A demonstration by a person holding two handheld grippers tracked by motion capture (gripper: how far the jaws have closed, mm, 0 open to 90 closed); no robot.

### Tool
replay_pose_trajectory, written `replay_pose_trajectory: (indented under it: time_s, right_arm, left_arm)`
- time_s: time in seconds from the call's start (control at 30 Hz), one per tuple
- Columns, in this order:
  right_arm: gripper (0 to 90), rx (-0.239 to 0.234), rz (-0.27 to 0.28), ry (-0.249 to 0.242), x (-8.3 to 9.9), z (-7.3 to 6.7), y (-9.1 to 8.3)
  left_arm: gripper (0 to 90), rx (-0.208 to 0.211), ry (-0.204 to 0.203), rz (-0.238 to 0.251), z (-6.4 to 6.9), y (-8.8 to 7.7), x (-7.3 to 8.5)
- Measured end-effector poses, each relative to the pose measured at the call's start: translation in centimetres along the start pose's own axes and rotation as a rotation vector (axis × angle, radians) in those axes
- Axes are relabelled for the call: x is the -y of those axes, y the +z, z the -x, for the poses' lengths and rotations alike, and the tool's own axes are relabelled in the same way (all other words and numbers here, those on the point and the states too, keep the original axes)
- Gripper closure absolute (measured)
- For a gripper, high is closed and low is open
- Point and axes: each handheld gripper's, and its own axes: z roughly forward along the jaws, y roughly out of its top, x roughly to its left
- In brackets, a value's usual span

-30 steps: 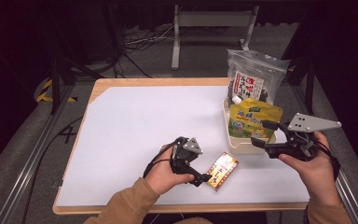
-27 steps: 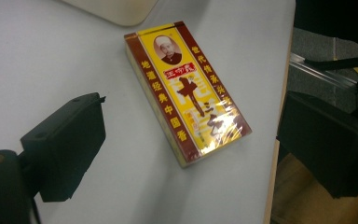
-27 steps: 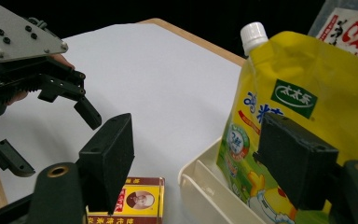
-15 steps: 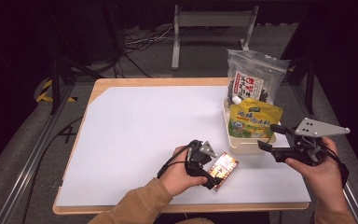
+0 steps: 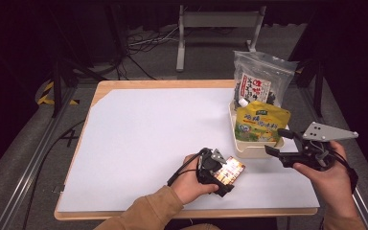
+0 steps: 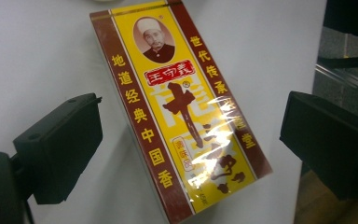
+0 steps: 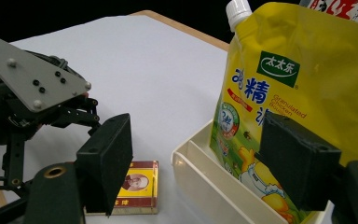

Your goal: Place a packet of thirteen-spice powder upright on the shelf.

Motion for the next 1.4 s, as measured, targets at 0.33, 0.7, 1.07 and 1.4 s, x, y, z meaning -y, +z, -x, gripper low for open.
replay_pose_trajectory:
  time_s: [0.33, 0.7, 1.07, 1.4]
  right_arm:
    - [24.1, -0.012, 0.012, -0.006, -0.2, -0.4, 0.0]
    - [31.6, -0.029, -0.004, 0.001, -0.1, -0.7, 0.1]
    - [36.3, -0.045, -0.021, 0.008, -0.1, -0.8, 0.5]
    - [42.3, -0.062, -0.023, -0.011, -0.4, -1.1, 0.5]
  left_arm:
    - [6.3, -0.030, 0.005, -0.044, 0.0, 1.4, 0.5]
    - [16.8, -0.038, 0.036, -0.051, 0.5, 1.3, 0.4]
    - [29.3, -0.036, 0.026, -0.049, 0.3, 0.7, 0.6]
    - [32.6, -0.048, 0.063, -0.016, 0.6, 0.1, 0.8]
